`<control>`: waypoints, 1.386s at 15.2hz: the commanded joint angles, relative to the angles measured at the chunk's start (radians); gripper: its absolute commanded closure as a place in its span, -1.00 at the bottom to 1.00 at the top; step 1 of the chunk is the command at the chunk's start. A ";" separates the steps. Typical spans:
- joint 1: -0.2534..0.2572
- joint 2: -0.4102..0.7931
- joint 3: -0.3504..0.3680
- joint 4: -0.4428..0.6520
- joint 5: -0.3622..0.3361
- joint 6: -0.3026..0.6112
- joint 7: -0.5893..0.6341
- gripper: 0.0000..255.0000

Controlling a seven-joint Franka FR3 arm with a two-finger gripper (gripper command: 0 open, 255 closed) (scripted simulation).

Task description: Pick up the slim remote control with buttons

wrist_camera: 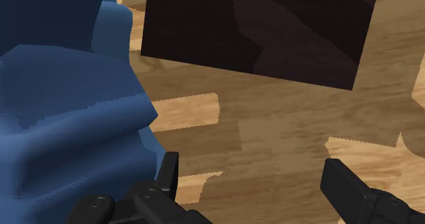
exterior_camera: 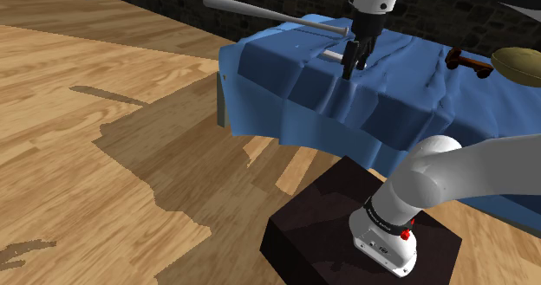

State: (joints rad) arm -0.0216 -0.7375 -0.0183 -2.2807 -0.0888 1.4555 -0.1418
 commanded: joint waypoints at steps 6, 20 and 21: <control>-0.022 0.081 -0.110 0.029 -0.062 0.077 -0.133 -1.00; -0.045 0.462 -0.400 0.287 -0.068 0.265 -0.520 -1.00; -0.047 0.497 -0.419 0.315 -0.055 0.273 -0.551 -1.00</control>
State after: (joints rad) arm -0.0676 -0.2808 -0.4163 -1.9999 -0.1569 1.7201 -0.6578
